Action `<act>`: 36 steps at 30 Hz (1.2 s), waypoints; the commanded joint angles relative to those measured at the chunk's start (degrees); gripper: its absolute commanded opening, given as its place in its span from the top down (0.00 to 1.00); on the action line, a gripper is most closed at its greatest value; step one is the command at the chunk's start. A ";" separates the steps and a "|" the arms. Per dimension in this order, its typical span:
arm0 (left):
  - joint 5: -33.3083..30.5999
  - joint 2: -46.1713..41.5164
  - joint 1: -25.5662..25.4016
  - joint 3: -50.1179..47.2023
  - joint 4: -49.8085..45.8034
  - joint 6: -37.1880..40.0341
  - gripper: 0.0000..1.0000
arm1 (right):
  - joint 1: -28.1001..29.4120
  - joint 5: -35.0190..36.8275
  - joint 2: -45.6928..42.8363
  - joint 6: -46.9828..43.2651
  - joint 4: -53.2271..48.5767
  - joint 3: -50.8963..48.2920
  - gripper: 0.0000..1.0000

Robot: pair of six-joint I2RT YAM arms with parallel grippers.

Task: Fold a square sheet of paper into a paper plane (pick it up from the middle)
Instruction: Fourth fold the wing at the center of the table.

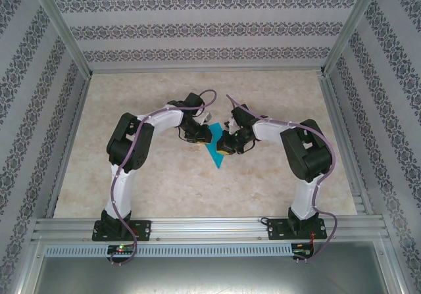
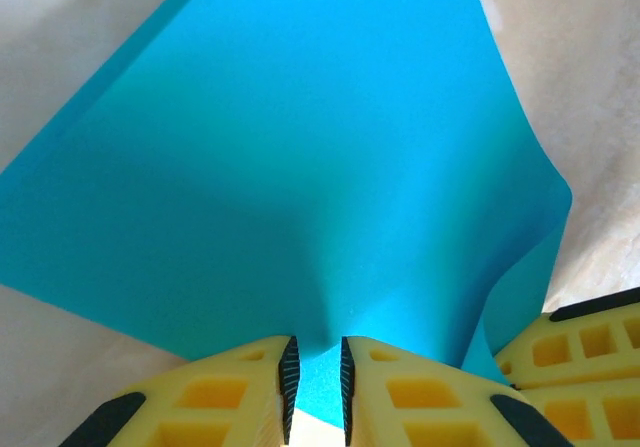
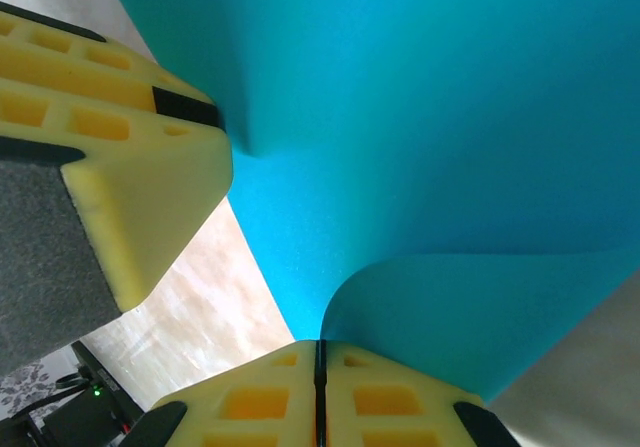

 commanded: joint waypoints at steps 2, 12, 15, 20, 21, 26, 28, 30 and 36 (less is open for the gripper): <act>-1.20 0.77 0.29 -2.13 -1.16 0.37 0.76 | 0.77 1.02 1.39 -0.17 -0.14 1.50 0.90; -0.89 1.08 0.35 -2.18 -1.21 0.48 0.76 | 1.03 2.12 2.63 -0.60 -1.01 2.57 0.90; -0.78 1.18 0.35 -2.19 -1.18 0.51 0.76 | 1.13 2.20 3.03 -0.58 -1.05 2.82 0.90; -0.68 1.32 0.35 -2.20 -1.16 0.57 0.76 | 1.20 2.81 3.51 -0.93 -1.58 3.00 0.90; -0.56 1.36 0.35 -2.23 -1.16 0.59 0.76 | 1.20 2.99 3.60 -0.99 -1.69 3.01 0.90; -0.51 1.59 0.44 -2.14 -1.18 0.69 0.76 | 1.29 3.52 3.82 -1.39 -2.24 3.27 0.90; -0.42 1.70 0.44 -2.14 -1.29 0.73 0.76 | 1.30 3.61 3.87 -1.70 -2.72 3.36 0.90; -0.40 1.79 0.44 -2.14 -1.26 0.81 0.76 | 1.31 3.96 3.86 -1.93 -3.10 3.48 0.90; -0.17 2.02 0.51 -2.21 -1.18 0.81 0.76 | 1.32 4.33 4.56 -2.24 -3.65 3.44 0.86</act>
